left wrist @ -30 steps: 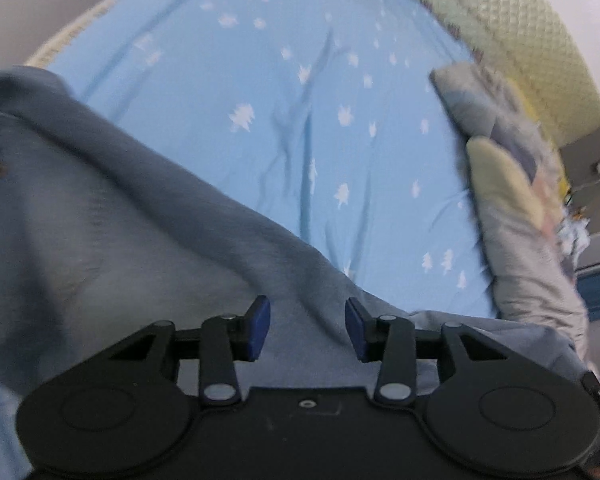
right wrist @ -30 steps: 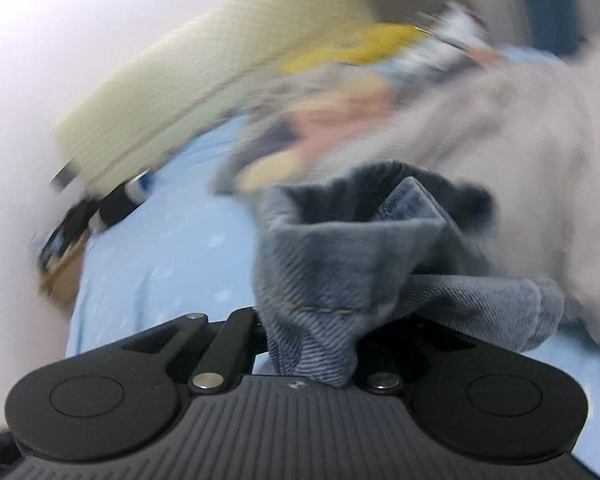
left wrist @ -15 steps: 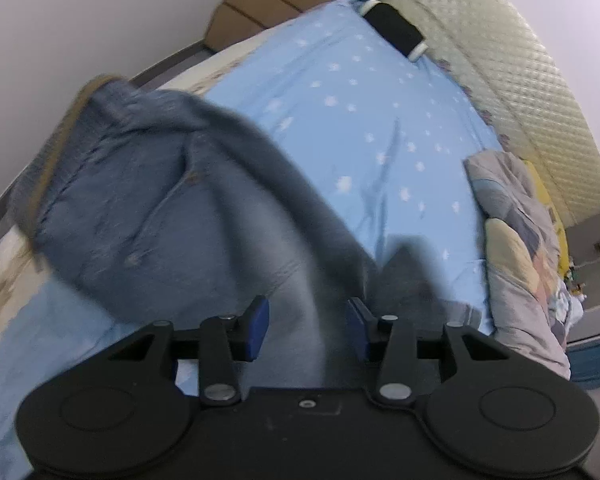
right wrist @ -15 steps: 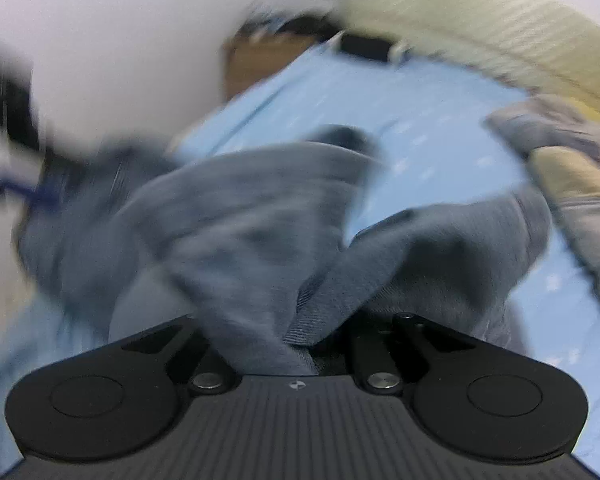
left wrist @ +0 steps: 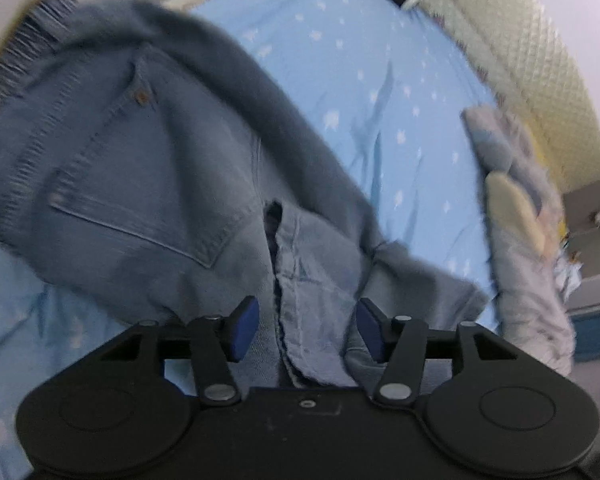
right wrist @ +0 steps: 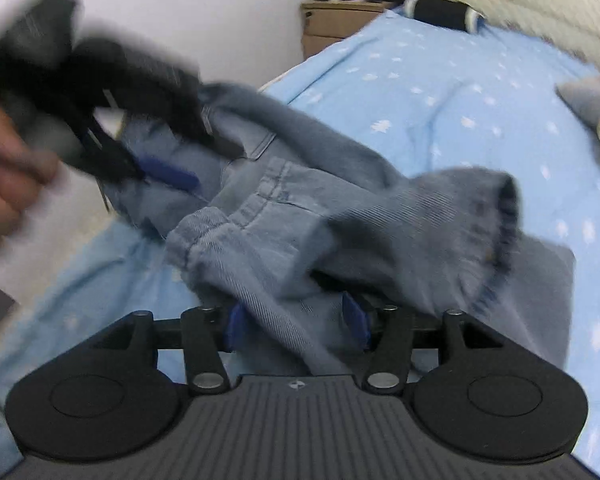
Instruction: Fold clothes
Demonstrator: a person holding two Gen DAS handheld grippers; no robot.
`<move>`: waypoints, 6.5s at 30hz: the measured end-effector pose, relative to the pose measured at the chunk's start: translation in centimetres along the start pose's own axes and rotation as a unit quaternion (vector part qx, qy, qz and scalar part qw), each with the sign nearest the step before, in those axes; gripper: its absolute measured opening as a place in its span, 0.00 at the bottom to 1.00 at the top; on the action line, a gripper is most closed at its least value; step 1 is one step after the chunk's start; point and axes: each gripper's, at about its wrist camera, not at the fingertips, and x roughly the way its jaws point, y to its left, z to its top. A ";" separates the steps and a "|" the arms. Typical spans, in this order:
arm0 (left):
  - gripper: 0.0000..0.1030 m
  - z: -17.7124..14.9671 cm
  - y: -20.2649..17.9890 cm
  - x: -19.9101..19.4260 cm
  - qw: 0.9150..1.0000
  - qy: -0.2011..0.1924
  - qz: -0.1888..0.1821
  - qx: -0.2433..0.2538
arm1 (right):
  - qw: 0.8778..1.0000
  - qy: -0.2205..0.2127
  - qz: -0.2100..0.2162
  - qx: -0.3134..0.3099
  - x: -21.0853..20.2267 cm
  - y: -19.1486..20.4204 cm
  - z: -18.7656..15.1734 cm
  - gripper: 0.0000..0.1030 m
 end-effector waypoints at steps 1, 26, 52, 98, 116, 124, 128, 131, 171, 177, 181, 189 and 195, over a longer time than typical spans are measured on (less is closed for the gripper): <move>0.49 0.0 -0.1 0.8 1.000 0.003 0.004 0.005 | 1.000 -0.005 0.001 0.025 -1.0 -0.9 -0.2 0.56; 0.37 3.1 -1.7 5.3 0.994 -0.006 0.042 0.103 | 0.947 -0.043 -0.030 0.317 5.4 -12.1 2.1 0.32; 0.51 4.0 -2.2 8.5 0.992 0.031 0.103 0.071 | 0.919 -0.127 -0.068 0.368 -3.3 -14.6 0.0 0.07; 0.60 -3.1 -0.4 -1.0 0.996 -0.041 -0.050 0.069 | 0.970 -0.029 0.007 0.241 2.8 -11.6 7.9 0.48; 0.54 -1.8 -1.5 2.6 0.992 -0.025 0.002 0.121 | 0.914 -0.017 -0.058 0.401 2.4 -20.3 -5.0 0.73; 0.04 -2.5 -3.5 3.4 0.986 0.046 0.001 0.163 | 0.924 0.014 -0.032 0.380 5.9 -21.3 -3.3 0.74; 0.04 -2.2 -4.6 0.4 0.990 0.031 -0.005 0.139 | 0.923 0.018 -0.028 0.383 6.3 -21.6 -3.2 0.74; 0.04 -2.2 -3.5 -0.2 0.994 0.039 0.014 0.098 | 0.922 0.017 -0.026 0.386 6.4 -21.8 -3.5 0.74; 0.54 -3.5 5.4 -14.6 0.996 -0.057 0.068 0.025 | 0.929 -0.061 -0.115 0.347 -12.2 -11.8 8.9 0.08; 0.54 -4.2 7.2 -17.0 0.995 -0.072 0.070 0.010 | 0.952 -0.057 -0.088 0.287 -5.0 -4.7 12.1 0.10; 0.54 -4.5 9.4 -19.5 0.992 -0.091 0.084 -0.010 | 0.968 -0.051 -0.067 0.237 1.4 1.1 15.4 0.10; 0.55 -5.6 14.4 -23.8 0.980 -0.129 0.125 -0.087 | 0.976 -0.003 -0.033 0.215 13.1 8.4 16.9 0.10; 0.56 -6.0 16.7 -25.5 0.972 -0.153 0.139 -0.117 | 0.978 0.017 -0.007 0.209 19.4 10.4 16.9 0.12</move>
